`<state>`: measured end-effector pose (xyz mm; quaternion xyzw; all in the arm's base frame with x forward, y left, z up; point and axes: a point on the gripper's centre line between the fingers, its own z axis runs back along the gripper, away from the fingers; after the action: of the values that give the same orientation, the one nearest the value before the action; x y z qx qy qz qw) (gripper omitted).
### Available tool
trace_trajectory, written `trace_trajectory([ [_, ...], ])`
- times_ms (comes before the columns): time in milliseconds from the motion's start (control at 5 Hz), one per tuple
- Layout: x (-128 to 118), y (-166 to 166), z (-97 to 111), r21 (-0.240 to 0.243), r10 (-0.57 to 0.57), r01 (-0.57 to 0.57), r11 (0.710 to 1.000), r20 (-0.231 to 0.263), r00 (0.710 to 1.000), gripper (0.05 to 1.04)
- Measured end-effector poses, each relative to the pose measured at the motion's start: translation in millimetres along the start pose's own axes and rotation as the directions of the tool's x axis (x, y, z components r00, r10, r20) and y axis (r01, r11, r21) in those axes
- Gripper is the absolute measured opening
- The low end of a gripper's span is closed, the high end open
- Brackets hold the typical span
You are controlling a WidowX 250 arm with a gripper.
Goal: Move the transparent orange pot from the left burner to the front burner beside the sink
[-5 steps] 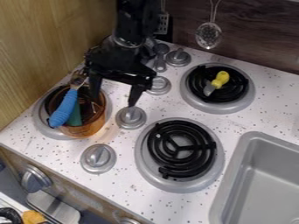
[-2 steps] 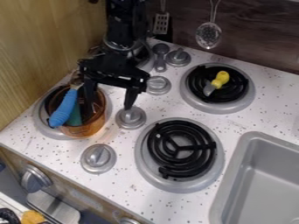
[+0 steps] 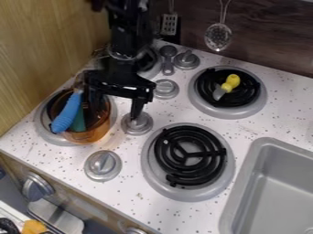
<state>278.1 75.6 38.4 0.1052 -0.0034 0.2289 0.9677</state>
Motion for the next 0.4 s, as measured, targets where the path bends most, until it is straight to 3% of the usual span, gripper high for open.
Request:
trace_trajectory([
  [200, -1.1, -0.6, -4.8, 0.000, -0.002, 0.002, 1.000, 0.004, 1.000, 1.001],
  [400, -1.7, 4.1, -10.4, 0.000, -0.005, 0.005, 1.000, -0.006, 1.000, 0.941],
])
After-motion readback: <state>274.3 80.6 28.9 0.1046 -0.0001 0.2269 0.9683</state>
